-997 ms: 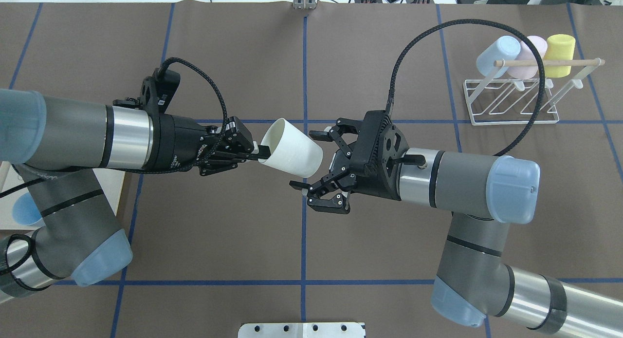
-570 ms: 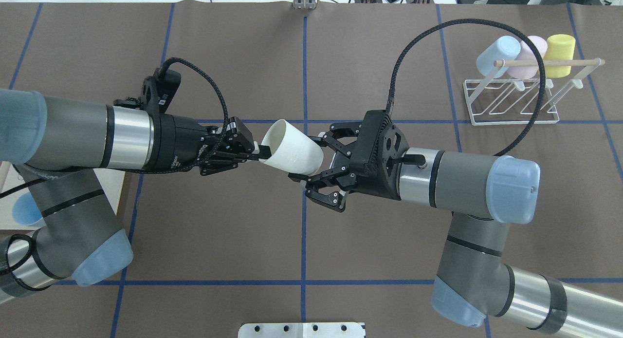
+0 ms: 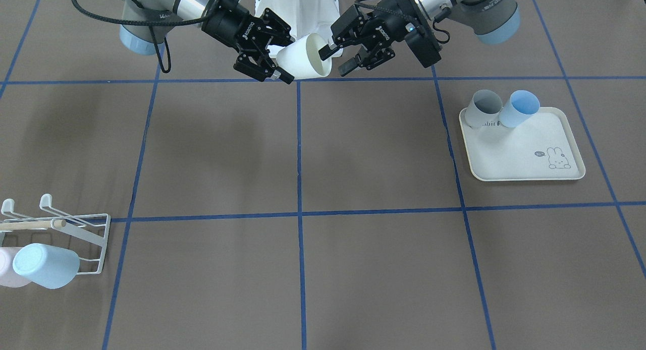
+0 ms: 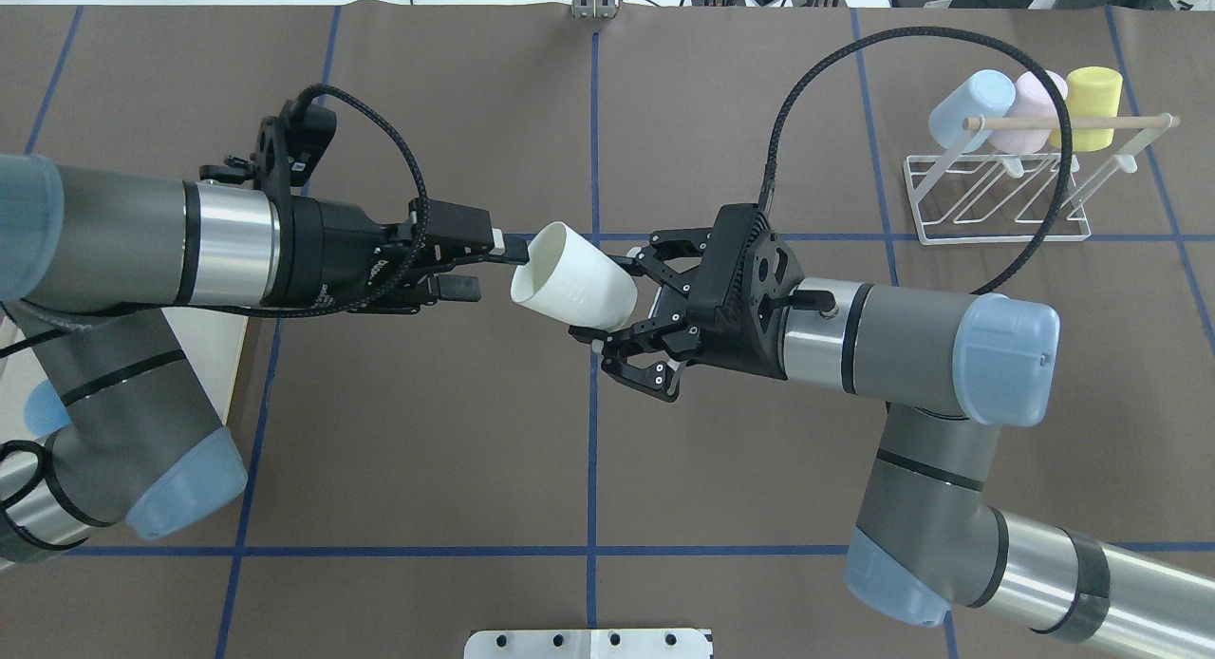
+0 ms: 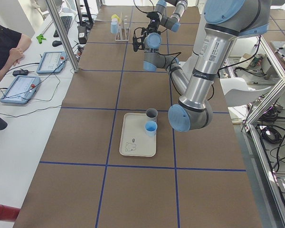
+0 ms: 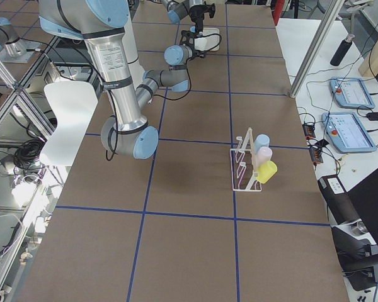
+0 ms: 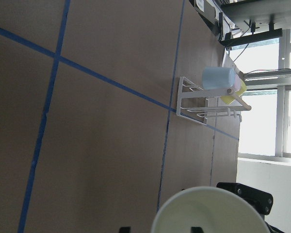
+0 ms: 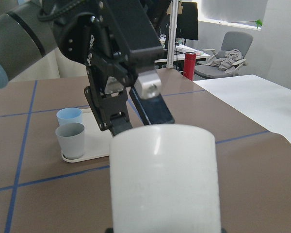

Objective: Transfer IKEA cup to right arm and place on rack

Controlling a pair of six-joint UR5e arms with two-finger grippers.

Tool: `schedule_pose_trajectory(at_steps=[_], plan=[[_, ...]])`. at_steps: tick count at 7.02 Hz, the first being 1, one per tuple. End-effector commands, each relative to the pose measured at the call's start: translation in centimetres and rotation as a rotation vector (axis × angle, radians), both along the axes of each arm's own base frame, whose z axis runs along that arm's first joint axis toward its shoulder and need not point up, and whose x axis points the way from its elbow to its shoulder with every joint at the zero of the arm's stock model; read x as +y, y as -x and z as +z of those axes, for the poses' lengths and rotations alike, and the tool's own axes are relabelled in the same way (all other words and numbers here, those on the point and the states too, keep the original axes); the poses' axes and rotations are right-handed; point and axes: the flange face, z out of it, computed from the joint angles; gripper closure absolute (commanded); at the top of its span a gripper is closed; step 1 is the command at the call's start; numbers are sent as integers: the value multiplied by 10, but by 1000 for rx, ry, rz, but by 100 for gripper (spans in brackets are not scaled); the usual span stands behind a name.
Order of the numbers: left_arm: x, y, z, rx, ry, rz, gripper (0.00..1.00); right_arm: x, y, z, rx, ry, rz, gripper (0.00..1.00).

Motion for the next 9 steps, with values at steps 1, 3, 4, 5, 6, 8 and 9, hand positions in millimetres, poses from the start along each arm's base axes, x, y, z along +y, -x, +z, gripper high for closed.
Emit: schedule_pose_trajectory(at_steps=[1, 3, 4, 5, 6, 8, 9], plan=[[-44, 43, 16, -167, -53, -28, 0, -36, -19, 7, 92, 38, 75, 81], [-65, 87, 43, -370, -181, -51, 0, -75, -42, 17, 293, -59, 166, 82], [-67, 119, 69, -464, -235, -72, 0, -89, -59, 19, 415, -98, 202, 83], [-67, 152, 106, -564, -322, -81, 0, -107, -92, 20, 555, -105, 243, 83], [-72, 190, 138, -642, -390, -94, 0, -109, -121, 22, 696, -70, 249, 82], [-72, 270, 194, -735, -489, -79, 0, -122, -191, 38, 995, -188, 251, 82], [-71, 287, 204, -760, -497, -84, 0, -130, -229, 70, 1155, -279, 228, 83]])
